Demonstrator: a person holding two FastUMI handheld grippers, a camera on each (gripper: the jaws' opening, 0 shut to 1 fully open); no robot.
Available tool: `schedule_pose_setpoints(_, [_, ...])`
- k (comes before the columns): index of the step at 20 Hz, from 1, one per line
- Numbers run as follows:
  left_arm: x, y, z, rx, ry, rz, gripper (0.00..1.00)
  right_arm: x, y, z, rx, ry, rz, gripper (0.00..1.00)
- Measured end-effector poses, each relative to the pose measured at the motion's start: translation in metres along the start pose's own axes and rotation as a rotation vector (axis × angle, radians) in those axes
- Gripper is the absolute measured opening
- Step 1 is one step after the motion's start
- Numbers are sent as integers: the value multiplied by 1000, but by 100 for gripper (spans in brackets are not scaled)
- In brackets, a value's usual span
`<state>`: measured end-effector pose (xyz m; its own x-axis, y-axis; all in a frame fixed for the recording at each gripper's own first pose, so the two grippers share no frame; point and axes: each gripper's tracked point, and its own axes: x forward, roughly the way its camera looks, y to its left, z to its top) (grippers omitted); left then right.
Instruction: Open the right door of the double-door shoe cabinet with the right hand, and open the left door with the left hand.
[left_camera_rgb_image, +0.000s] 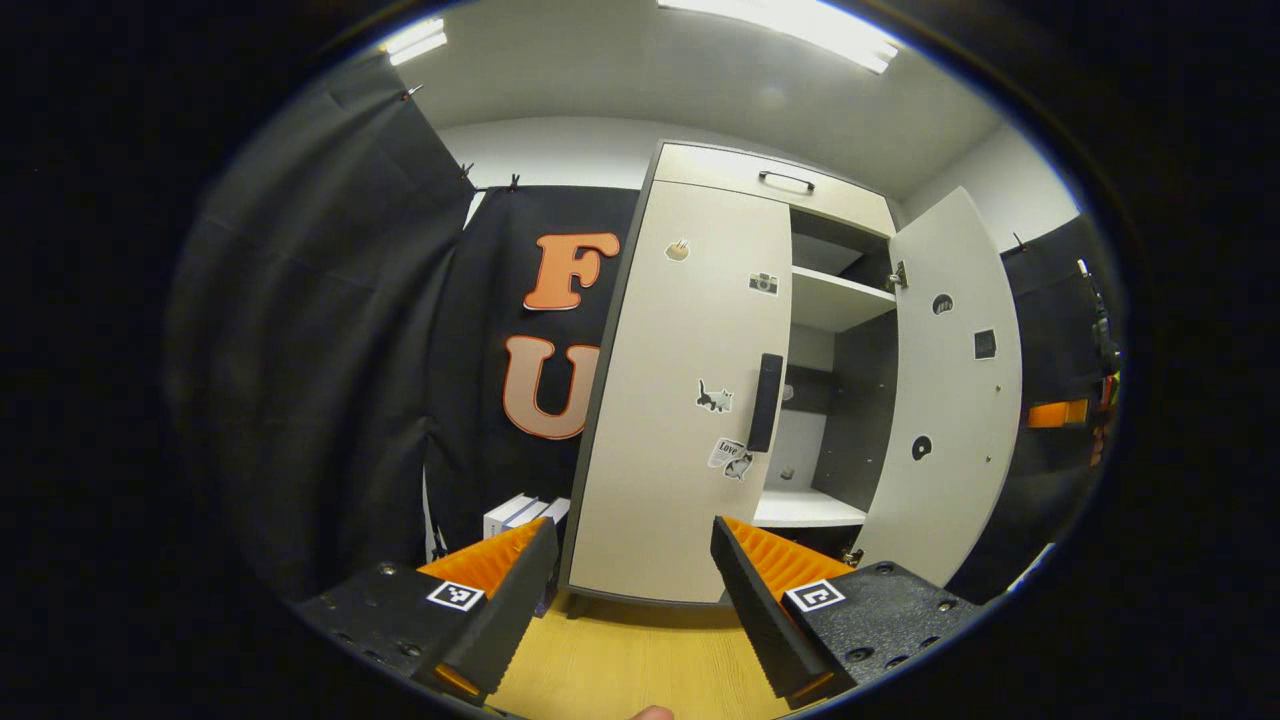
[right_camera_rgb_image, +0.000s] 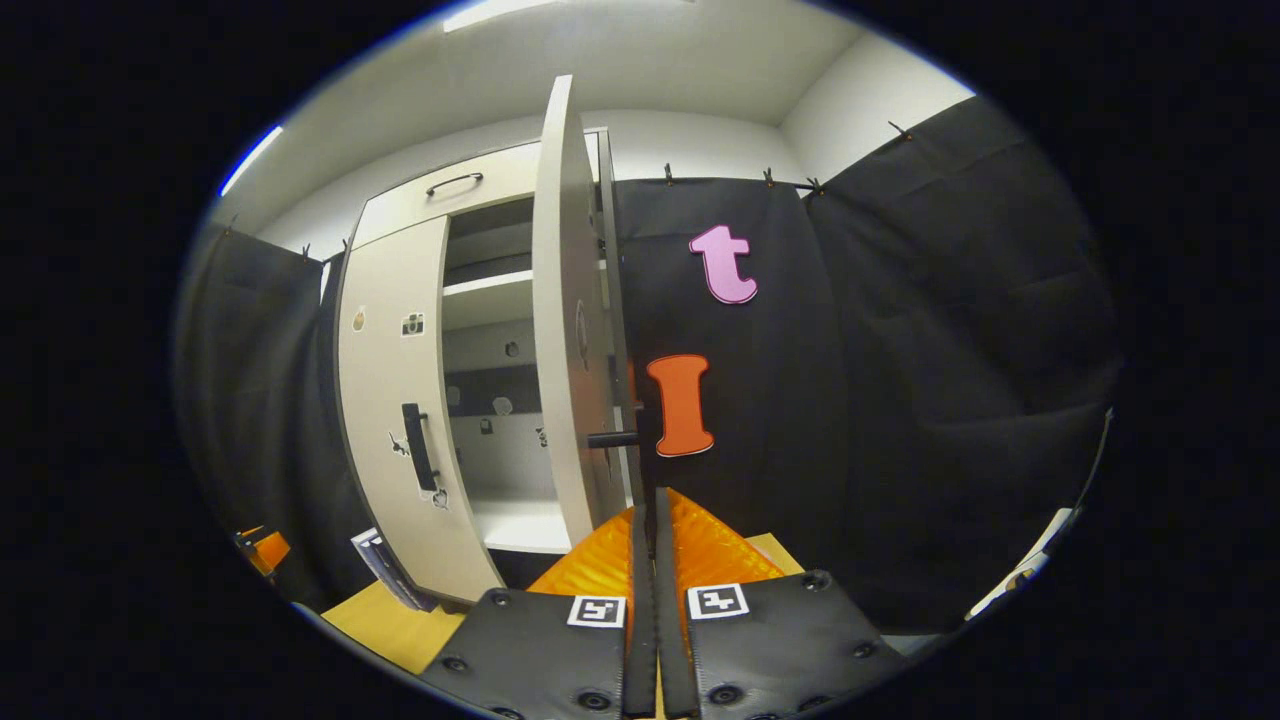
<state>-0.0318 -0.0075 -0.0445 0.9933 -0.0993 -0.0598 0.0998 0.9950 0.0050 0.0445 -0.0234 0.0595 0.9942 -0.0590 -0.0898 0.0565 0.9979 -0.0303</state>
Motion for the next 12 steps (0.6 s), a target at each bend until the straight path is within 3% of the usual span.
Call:
schedule_pose_setpoints(3, [15, -25, 5, -59, 7, -75, 91, -21, 18, -2, -10, -13, 16, 10])
schedule_pose_setpoints(6, [33, -54, 17, -136, 0, -181, 94, -37, 34, -6, -11, -36, 27, 9])
schedule_pose_setpoints(7, [39, -65, 22, -152, -6, -219, 94, -43, 44, -8, -18, -38, 59, 22])
schedule_pose_setpoints(9, [57, -83, 27, -161, 5, -268, 94, -52, 52, -12, -37, -45, 74, 26])
schedule_pose_setpoints(10, [65, -89, 30, -153, 11, -282, 91, -56, 52, -13, -53, -52, 61, 40])
schedule_pose_setpoints(12, [81, -103, 38, -134, 7, -312, 94, -61, 56, -15, -94, -63, 50, 70])
